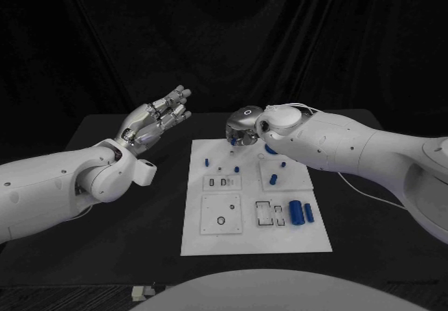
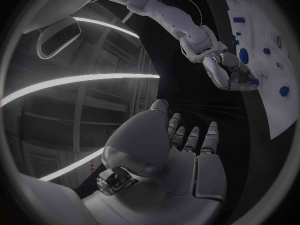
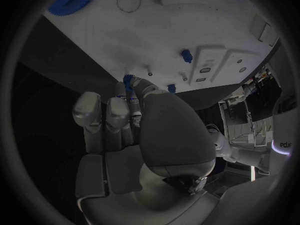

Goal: Assemble the parts on the task board

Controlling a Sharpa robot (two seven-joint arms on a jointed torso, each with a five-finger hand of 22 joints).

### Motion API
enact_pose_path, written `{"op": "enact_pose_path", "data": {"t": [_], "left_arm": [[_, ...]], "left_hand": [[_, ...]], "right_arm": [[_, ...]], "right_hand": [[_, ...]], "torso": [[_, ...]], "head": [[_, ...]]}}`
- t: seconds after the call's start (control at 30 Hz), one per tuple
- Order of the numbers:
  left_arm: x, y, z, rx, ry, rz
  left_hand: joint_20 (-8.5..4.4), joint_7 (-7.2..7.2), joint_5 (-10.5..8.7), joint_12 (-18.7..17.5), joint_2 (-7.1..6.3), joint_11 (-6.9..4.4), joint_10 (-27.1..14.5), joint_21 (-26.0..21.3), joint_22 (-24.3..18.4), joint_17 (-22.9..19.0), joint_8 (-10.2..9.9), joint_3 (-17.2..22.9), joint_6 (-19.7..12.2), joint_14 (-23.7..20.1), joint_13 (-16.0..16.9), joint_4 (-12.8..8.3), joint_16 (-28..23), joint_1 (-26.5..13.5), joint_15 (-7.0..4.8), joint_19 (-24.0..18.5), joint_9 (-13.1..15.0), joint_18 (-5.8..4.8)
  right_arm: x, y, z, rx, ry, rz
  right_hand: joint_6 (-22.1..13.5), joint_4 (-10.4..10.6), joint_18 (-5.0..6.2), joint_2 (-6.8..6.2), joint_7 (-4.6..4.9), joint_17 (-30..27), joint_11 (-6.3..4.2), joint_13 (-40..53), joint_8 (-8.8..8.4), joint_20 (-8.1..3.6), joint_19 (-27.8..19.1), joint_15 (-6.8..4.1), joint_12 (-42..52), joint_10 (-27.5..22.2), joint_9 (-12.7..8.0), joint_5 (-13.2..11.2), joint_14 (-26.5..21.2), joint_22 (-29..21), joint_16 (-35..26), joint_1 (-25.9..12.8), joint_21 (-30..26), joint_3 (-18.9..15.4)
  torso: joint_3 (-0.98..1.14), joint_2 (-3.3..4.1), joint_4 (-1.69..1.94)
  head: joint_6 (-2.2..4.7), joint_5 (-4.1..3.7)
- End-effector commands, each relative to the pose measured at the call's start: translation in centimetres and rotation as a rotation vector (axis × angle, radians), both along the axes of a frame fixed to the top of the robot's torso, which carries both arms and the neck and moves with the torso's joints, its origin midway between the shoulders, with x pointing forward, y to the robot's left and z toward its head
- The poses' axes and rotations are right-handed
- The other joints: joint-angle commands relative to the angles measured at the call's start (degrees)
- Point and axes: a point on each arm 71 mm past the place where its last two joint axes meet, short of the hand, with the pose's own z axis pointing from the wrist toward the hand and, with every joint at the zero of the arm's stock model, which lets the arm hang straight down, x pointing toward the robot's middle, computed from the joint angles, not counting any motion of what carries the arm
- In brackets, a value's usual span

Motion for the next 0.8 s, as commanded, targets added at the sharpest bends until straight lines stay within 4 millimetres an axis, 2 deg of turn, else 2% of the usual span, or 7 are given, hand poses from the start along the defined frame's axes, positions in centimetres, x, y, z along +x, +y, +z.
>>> {"op": "enact_pose_path", "data": {"t": [0.03,0.8], "left_arm": [[-0.12,-0.08,0.42,-0.036,-0.05,-0.003],[-0.09,-0.14,0.4,-0.037,-0.049,-0.006]], "left_hand": [[0.2,-0.03,0.35,-0.1,-0.11,0.21,0.0,0.0,0.0,0.0,0.1,0.4,0.2,-0.1,0.0,0.0,0.1,0.6,0.01,0.2,0.1,1.06],[0.23,-0.09,0.62,-0.1,-0.08,0.15,-0.1,0.0,0.0,0.0,0.1,0.8,0.1,-0.1,0.0,-0.2,0.1,0.9,0.0,0.2,0.0,1.06]], "right_arm": [[0.05,-0.1,-0.17,-0.007,-0.006,-0.014],[0.24,-0.31,-0.46,-0.021,0.003,-0.039]], "right_hand": [[-0.2,-0.2,-0.3,0.27,-0.06,-0.3,0.17,0.0,-0.28,0.0,-0.6,0.11,-0.4,-0.6,0.2,0.4,-0.5,0.0,-0.4,0.0,-0.4,0.2],[-0.7,-0.7,-0.22,0.26,-0.31,-1.3,0.68,-0.3,-0.8,0.37,-1.4,0.54,-2.1,-2.4,0.9,0.7,-1.3,0.0,-1.2,-0.2,-1.0,0.9]], "torso": [[-0.02,0.01,0.0],[0.01,0.0,-0.03]], "head": [[0.0,0.03],[0.0,-0.05]]}}
